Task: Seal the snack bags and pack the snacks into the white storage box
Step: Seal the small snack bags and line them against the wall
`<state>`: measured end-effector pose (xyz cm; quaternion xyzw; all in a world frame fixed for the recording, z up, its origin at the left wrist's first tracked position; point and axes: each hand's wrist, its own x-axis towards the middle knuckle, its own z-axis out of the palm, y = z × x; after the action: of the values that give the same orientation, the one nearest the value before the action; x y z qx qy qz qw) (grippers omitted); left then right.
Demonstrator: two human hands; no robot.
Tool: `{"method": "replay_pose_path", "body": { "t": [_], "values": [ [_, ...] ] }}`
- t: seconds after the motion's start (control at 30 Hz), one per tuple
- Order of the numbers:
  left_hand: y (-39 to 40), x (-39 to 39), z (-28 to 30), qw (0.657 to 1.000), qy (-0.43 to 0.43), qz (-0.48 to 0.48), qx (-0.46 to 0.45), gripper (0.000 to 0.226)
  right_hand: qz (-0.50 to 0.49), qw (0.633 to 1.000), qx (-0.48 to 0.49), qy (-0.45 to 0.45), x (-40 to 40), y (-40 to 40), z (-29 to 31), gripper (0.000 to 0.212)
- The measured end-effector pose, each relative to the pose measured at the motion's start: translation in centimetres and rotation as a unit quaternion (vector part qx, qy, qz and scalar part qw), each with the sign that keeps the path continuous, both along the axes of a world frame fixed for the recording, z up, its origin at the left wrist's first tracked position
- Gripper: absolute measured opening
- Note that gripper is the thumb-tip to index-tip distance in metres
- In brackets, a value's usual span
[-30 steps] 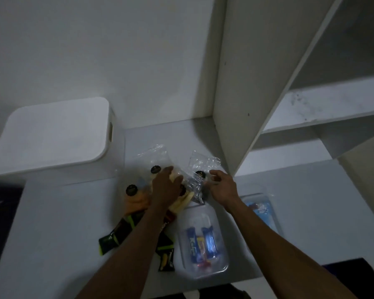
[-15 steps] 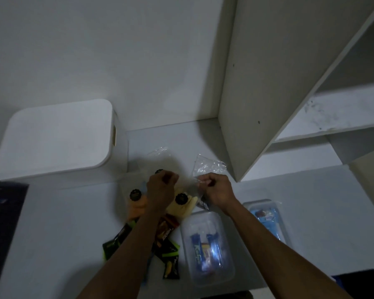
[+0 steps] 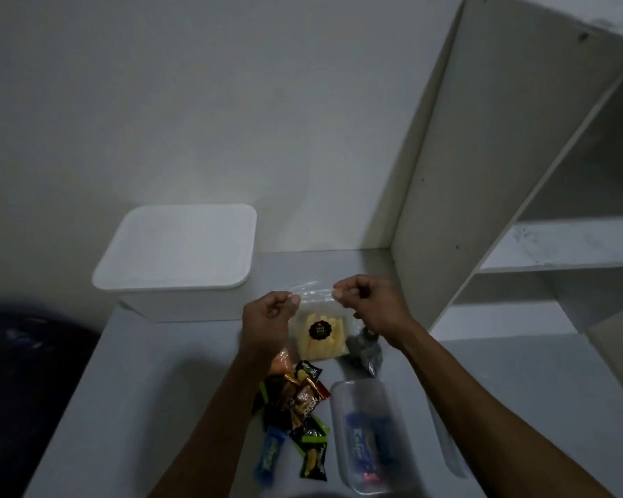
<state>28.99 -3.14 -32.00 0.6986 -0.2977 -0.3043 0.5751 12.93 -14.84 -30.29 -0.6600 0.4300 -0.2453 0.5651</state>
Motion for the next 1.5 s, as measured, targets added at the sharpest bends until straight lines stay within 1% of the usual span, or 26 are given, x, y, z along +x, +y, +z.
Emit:
{"method": "replay_pose_path", "body": {
  "t": [0.07,0.2,0.33,0.4,0.53,0.73,0.93,1.2,1.37,1.5],
  "values": [
    [0.4,0.2,1.3,1.0,0.01,0.007,-0.016,0.008,0.015,0.999,-0.029,0.007,0.5,0.4,1.3,0.013],
    [0.6,0.2,3.5,1.0,-0.005,0.022,-0.018,0.006,0.063,0.99,-0.116,0.054,1.7,1.3,3.9,0.013],
    [1.1,0.1,5.2,0.998,-0.048,0.017,-0.039,0.007,0.11,0.964,-0.217,0.104,2.9,2.1,6.8,0.015],
    [1.3,0.2,5.6,0.997,-0.065,0.014,-0.045,0.008,0.131,0.955,-0.239,0.119,3.4,2.2,7.9,0.014],
    [1.3,0.7,6.5,0.996,-0.075,0.014,-0.054,0.009,0.157,0.944,-0.258,0.135,4.2,2.1,9.4,0.011],
    [0.7,0.9,7.6,0.995,-0.061,0.005,-0.076,0.014,0.162,0.941,-0.267,0.13,4.6,1.8,10.7,0.005],
    [0.4,1.3,7.9,0.995,-0.033,-0.014,-0.093,0.009,0.168,0.937,-0.276,0.136,4.9,1.3,10.9,0.01],
    [0.4,2.4,8.4,0.994,-0.033,-0.002,-0.102,0.011,0.156,0.946,-0.261,0.113,5.2,1.3,11.2,0.008],
    [0.3,2.5,8.5,0.993,-0.037,-0.009,-0.109,0.01,0.142,0.943,-0.279,0.112,5.1,1.4,11.3,0.009],
    [0.4,2.7,8.8,0.993,-0.037,-0.001,-0.112,0.008,0.133,0.951,-0.26,0.104,5.0,1.4,11.5,0.008]
  ]
}}
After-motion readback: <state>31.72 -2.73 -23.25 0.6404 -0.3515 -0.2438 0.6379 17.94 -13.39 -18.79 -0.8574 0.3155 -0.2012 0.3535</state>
